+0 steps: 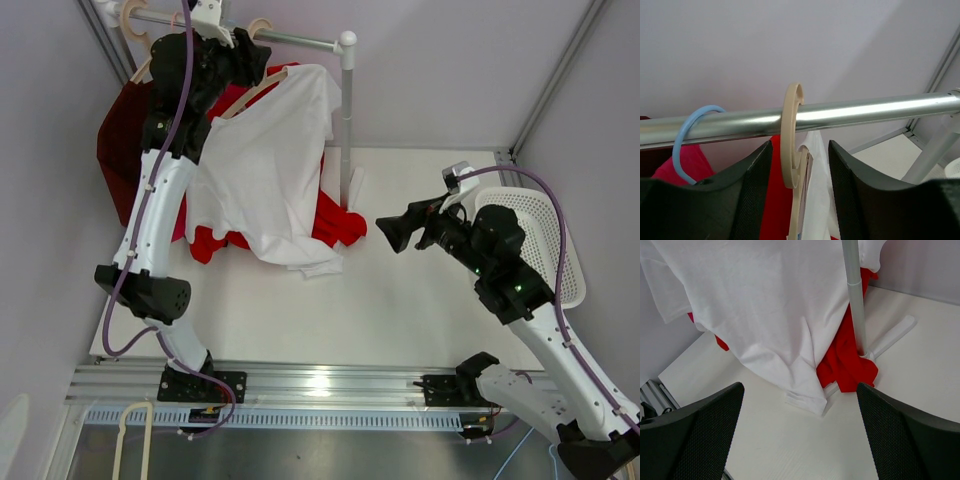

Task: Remove the t-shirt from the hanger

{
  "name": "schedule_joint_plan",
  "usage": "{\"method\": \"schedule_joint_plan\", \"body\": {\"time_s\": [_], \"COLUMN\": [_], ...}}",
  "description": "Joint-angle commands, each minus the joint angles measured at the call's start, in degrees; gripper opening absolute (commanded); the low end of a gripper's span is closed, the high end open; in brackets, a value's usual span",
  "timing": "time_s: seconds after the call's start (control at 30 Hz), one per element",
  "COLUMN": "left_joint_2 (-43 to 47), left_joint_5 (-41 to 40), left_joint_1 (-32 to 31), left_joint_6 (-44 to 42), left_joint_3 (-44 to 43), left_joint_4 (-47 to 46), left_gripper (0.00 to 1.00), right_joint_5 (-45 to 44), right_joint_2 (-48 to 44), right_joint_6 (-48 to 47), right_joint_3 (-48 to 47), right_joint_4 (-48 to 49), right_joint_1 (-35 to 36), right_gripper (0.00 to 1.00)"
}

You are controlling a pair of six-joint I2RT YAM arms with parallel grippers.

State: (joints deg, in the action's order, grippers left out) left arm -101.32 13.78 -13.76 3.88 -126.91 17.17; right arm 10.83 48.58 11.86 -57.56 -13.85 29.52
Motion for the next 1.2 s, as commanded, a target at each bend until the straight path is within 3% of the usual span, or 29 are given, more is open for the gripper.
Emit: {"method": "schedule_joint_plan", "body": {"time_s": [0.0,0.07,0.1,0.13,0.47,0.6,0.77,0.9,1.17], "left_joint_2": [0.1,-0.5,-0.9,-1.0,-0.7,0.1,1.6,1.7,0.6], "left_joint_5": [-3.0,-2.8,-2.8,-3.0,-0.2,-0.8,-0.3,-1.5,-1.1], "left_joint_1": [-0.4,-0.4,-0.4,-0.4,-0.4,-0.4,-0.4,-0.4,-0.4], "left_joint_6": [-2.2,-2.3,-2.1,-2.0,-2.6,-2.3,-2.0,-2.4,-1.8], "left_joint_3": [-1.6,-2.3,-2.6,-2.7,0.2,2.4,6.8,7.0,4.0], "left_joint_4": [-2.4,-2.1,-1.6,-1.4,-1.9,-2.8,-4.5,-5.2,-5.4], "left_gripper": [0.52,0.45,0.35,0.31,0.31,0.23,0.23,0.04,0.01], "right_joint_5": [-0.1,0.0,0.1,0.2,0.2,0.0,0.4,0.7,0.4], "right_joint_2": [0.4,0.4,0.6,0.7,1.3,1.3,2.0,2.2,2.3], "right_joint_6": [-1.0,-1.0,-1.0,-1.0,-1.0,-0.9,-0.4,-0.4,-0.7], "right_joint_3": [-2.1,-2.1,-2.1,-2.1,-2.1,-2.0,-1.8,-1.8,-1.9], "right_joint_4": [1.1,1.3,1.5,1.5,1.2,1.2,1.4,1.5,1.5], "right_joint_1": [0.2,0.1,0.2,0.2,0.0,0.1,0.0,0.0,0.0], "right_gripper": [0.99,0.99,1.0,0.99,1.0,1.0,0.99,0.99,1.0]}}
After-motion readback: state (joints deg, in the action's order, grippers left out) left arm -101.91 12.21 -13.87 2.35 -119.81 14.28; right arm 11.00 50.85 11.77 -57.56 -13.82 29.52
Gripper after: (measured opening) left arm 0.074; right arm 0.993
